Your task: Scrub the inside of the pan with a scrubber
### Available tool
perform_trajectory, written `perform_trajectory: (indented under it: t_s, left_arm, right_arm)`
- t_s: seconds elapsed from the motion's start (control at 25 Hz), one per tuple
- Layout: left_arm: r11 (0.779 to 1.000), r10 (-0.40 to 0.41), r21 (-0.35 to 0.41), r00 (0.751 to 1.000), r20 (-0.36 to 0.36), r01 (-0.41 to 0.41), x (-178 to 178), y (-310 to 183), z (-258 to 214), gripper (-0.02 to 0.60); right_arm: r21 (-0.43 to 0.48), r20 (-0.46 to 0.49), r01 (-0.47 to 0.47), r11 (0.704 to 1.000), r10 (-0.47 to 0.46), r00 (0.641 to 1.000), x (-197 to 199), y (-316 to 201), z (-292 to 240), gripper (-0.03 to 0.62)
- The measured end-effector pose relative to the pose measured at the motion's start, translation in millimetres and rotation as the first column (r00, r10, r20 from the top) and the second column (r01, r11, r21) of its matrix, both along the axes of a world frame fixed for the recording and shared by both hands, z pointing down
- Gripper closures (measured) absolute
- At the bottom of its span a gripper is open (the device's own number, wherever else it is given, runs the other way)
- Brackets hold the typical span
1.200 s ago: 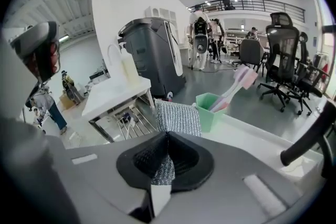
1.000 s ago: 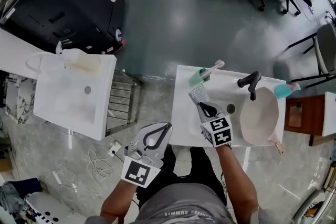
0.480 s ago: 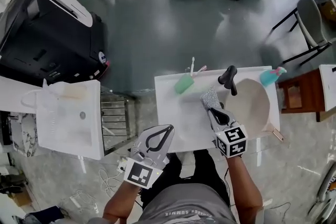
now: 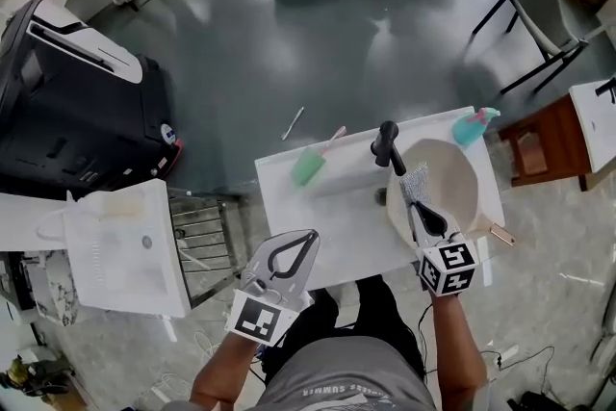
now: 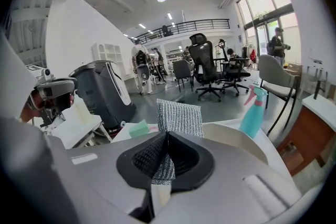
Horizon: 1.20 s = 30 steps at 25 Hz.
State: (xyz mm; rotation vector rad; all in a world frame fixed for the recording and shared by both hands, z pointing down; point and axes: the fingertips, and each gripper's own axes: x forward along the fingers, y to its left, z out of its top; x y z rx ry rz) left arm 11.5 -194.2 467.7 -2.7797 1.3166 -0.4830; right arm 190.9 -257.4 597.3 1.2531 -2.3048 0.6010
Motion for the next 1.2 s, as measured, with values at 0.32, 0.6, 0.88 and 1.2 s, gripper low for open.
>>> perform_trajectory:
  t_s: [0.32, 0.6, 0.88, 1.2]
  left_arm:
    - [0.999, 0.028, -0.02, 1.0, 0.003, -0.028, 32.4, -20.3, 8.1, 0.578]
    - [0.998, 0.044, -0.039, 0.999, 0.01, -0.043, 53.3, -33.0, 16.4, 0.578]
    - [0.998, 0.043, -0.046, 0.999, 0.028, -0.042, 59.3, -36.8, 24.7, 0.578]
    - [0.999, 0.019, -0.048, 1.0, 0.022, -0.018, 46.4, -34.9, 25.6, 0.578]
  right_arm:
    - [-0.135, -0.024, -0.174, 0.976, 0.172, 0.985, 80.7, -34.5, 66.0, 0.579]
    - [-0.276, -0.069, -0.243, 0.93, 0.233, 0.97, 114.5, -64.7, 146.4, 0.579]
    - [-0.343, -0.049, -0.125, 0.931, 0.115, 0.992, 73.5, -76.6, 176.9, 0.579]
    - [-0.433, -0.082, 0.083, 0.898, -0.131, 0.988, 24.7, -29.9, 182.1, 0.577]
